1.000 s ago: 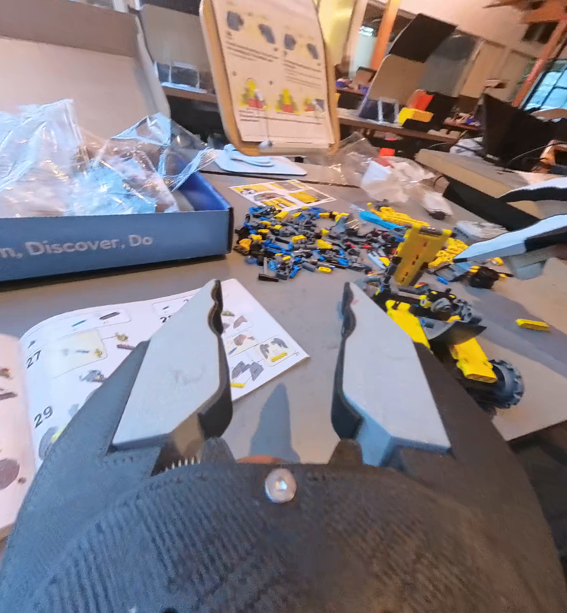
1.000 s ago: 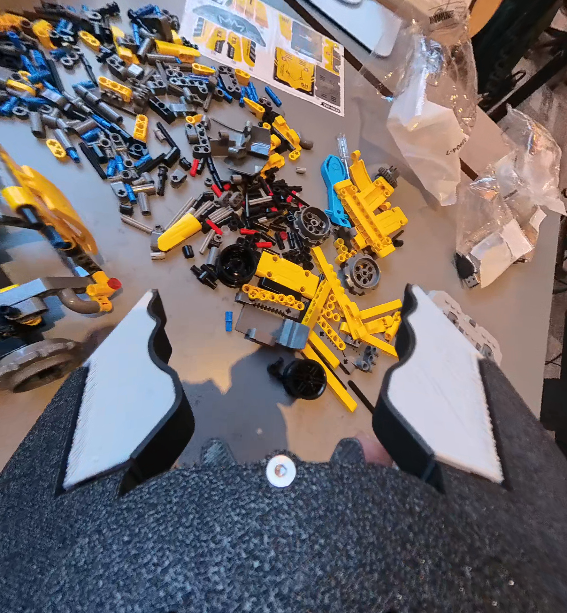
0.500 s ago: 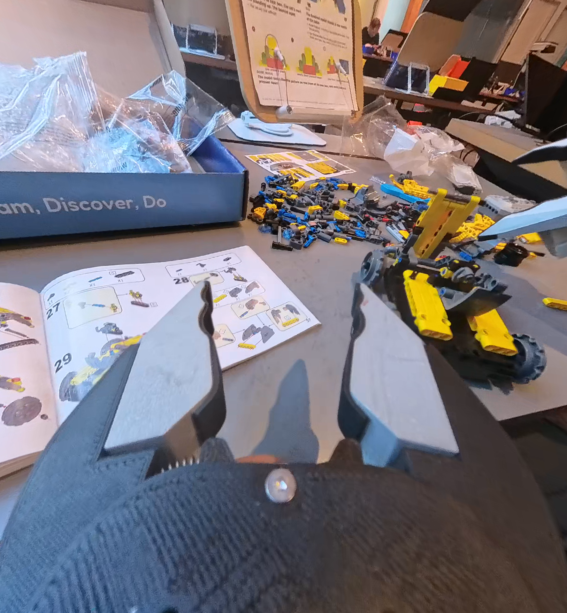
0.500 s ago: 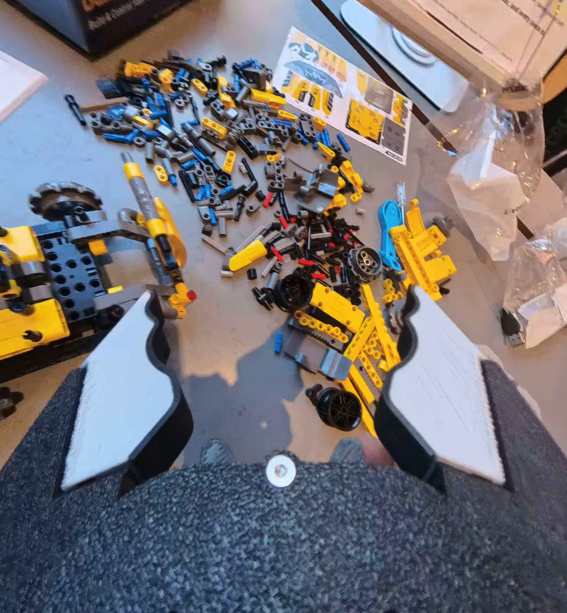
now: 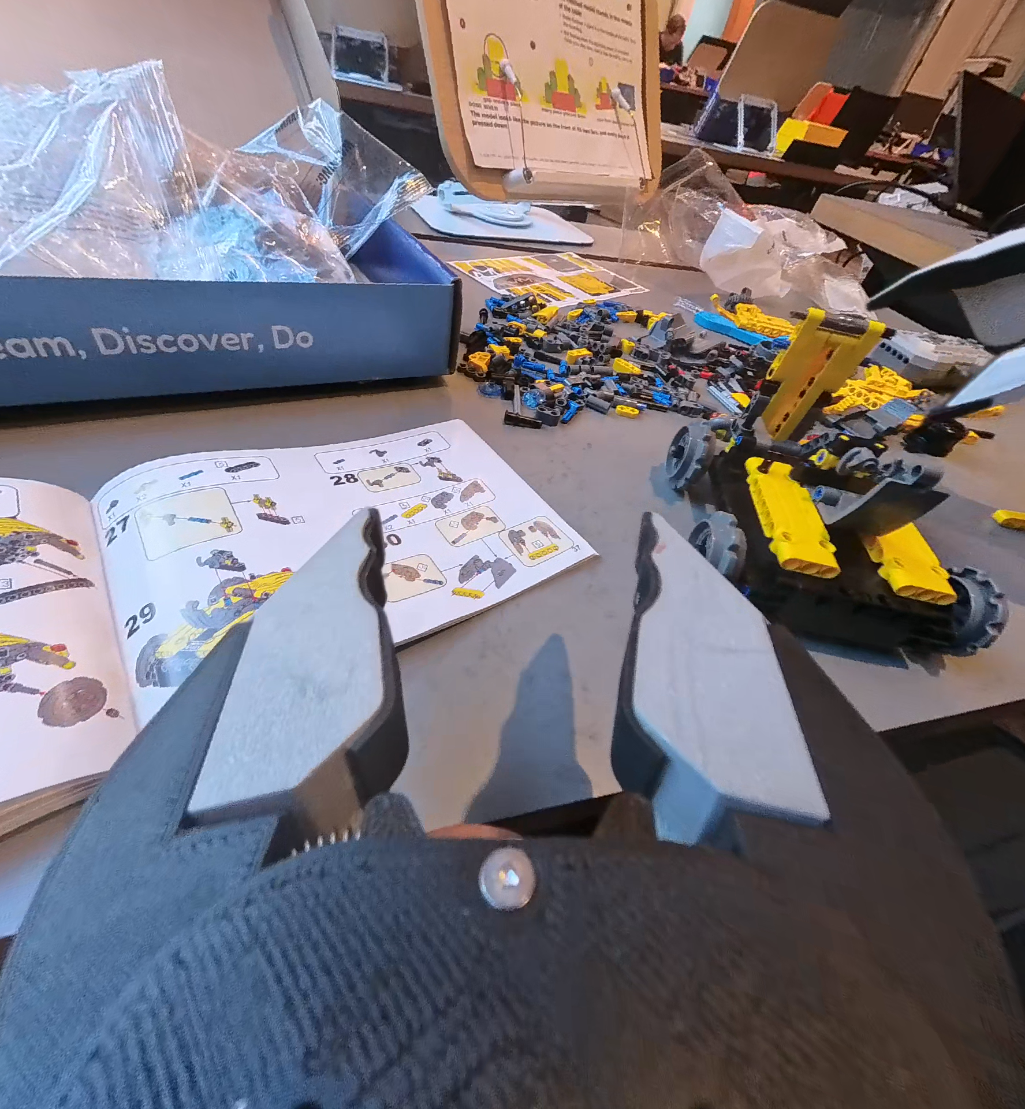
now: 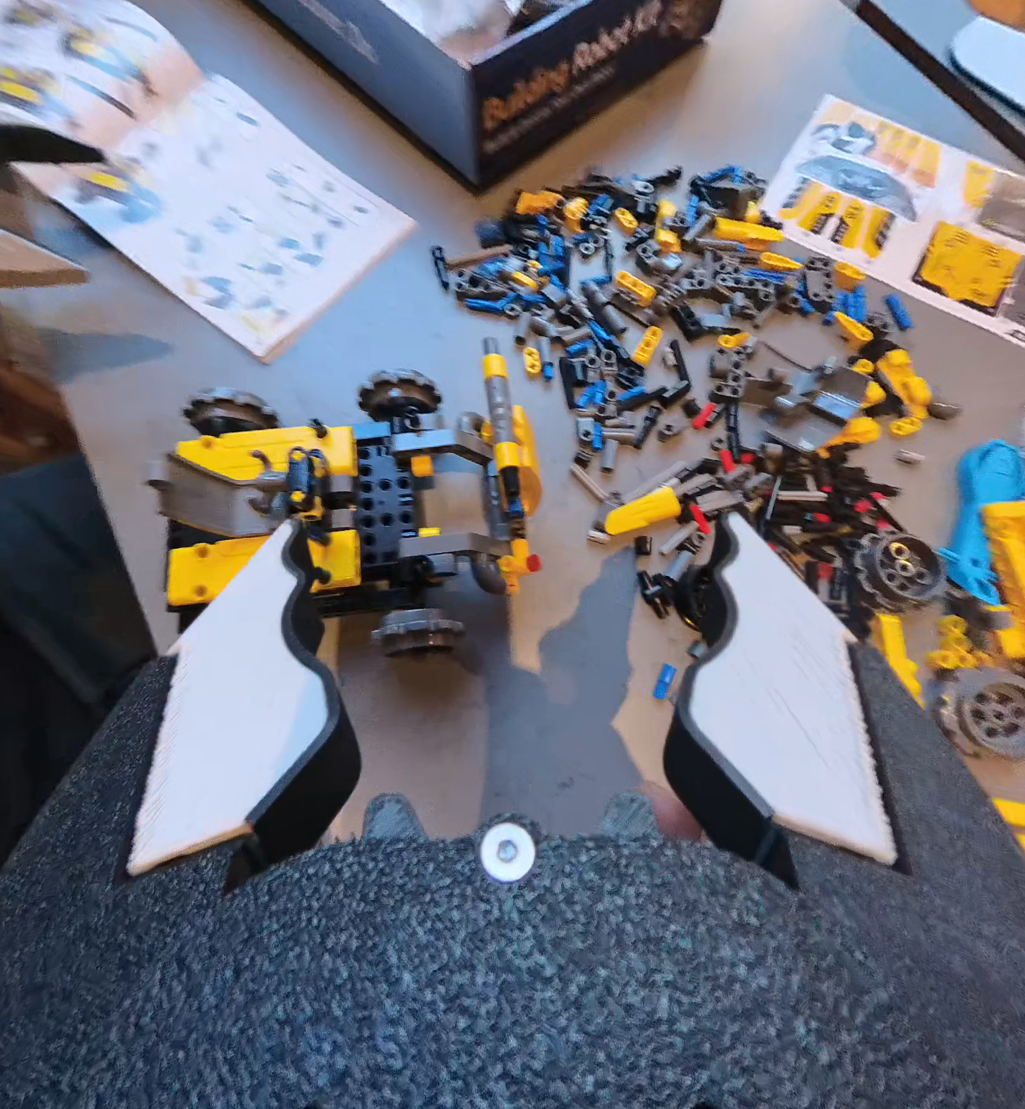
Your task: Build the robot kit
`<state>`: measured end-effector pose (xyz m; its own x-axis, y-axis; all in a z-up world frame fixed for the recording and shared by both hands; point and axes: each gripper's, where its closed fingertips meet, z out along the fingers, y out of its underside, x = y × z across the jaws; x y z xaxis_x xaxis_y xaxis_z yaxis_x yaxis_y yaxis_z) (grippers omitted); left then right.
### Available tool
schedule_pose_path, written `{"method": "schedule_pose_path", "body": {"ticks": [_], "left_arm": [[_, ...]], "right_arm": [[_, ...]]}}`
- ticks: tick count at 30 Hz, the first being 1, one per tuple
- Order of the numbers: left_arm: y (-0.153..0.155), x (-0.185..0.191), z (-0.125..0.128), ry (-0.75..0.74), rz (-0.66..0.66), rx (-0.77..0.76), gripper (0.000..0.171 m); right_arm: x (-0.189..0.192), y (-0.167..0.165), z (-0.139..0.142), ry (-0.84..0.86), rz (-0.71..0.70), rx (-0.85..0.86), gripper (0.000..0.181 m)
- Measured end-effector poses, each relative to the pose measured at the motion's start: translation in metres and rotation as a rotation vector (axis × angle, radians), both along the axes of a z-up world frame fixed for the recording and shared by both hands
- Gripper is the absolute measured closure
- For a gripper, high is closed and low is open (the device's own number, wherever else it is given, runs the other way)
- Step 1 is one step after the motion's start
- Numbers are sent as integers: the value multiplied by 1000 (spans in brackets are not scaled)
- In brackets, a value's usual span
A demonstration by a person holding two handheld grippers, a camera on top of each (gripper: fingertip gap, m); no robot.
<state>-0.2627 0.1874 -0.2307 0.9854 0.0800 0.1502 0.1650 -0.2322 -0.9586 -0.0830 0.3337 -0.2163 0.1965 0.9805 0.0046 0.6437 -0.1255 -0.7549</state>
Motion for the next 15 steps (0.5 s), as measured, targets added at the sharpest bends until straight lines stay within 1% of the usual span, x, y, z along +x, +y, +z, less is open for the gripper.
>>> {"method": "schedule_pose_path", "body": {"ticks": [2, 3, 4, 6, 8, 10, 11, 12, 13, 15], "left_arm": [[1, 3, 1, 8, -13, 9, 90], [2, 4, 2, 9, -21, 13, 90], [3, 5, 2, 9, -28, 17, 91], [4, 6, 2, 10, -36, 21, 92], [4, 7, 4, 14, -41, 31, 95], [3, 9, 8, 24, -49, 45, 103], [2, 10, 9, 34, -55, 50, 118], [1, 13, 11, 47, -70, 54, 141], [0, 16, 12, 60, -88, 59, 157], [0, 20, 12, 74, -103, 61, 169]], "right_arm": [[-2, -5, 4, 36, 29, -28, 61], [-3, -8, 6, 54, 44, -36, 73], [-4, -10, 9, 74, 65, -41, 92], [-4, -17, 14, 105, 118, -46, 138], [-2, -18, 17, 113, 130, -34, 156], [-1, -19, 19, 117, 143, -14, 180], [-1, -20, 22, 124, 151, -7, 181], [-1, -22, 23, 130, 160, -7, 181], [-1, -24, 24, 130, 170, -11, 181], [-3, -27, 22, 124, 181, -13, 181]]}}
